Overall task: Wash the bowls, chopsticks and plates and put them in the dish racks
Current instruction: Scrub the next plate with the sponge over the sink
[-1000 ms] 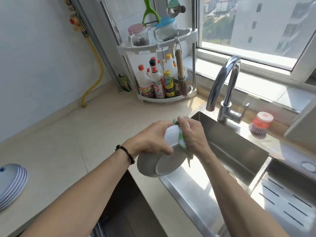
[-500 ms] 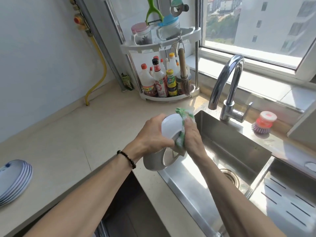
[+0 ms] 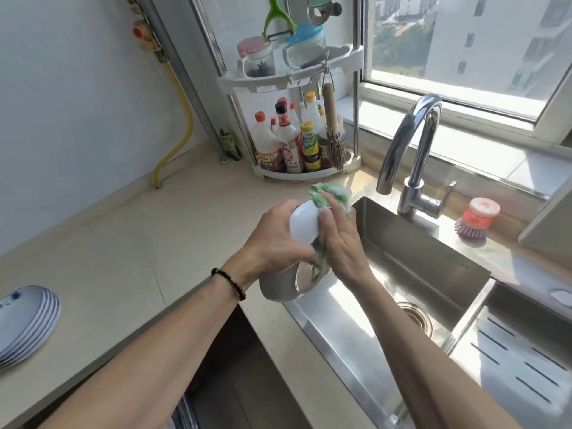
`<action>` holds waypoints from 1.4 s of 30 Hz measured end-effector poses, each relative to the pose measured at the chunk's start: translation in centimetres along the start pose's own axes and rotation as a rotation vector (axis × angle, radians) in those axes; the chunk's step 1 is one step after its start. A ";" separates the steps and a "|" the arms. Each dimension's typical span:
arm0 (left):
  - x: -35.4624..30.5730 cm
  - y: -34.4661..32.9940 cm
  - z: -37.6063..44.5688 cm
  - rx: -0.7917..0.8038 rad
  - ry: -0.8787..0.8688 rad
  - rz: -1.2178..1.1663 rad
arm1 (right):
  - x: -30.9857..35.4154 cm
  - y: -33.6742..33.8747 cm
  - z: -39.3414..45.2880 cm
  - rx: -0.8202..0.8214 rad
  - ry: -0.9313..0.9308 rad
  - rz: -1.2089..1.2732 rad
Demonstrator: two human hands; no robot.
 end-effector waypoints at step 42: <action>-0.8 -1.8 1.2 0.063 -0.022 0.081 | -1.1 0.7 1.0 -0.092 -0.017 0.046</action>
Point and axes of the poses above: each hand's wrist, its own z-axis towards the middle knuckle, its own y-axis out of the back of the hand, x = y × z, the point moved 9 cm from there along z, towards the middle knuckle, and after that the axes turned 14 degrees about -y, right-handed, at the moved point
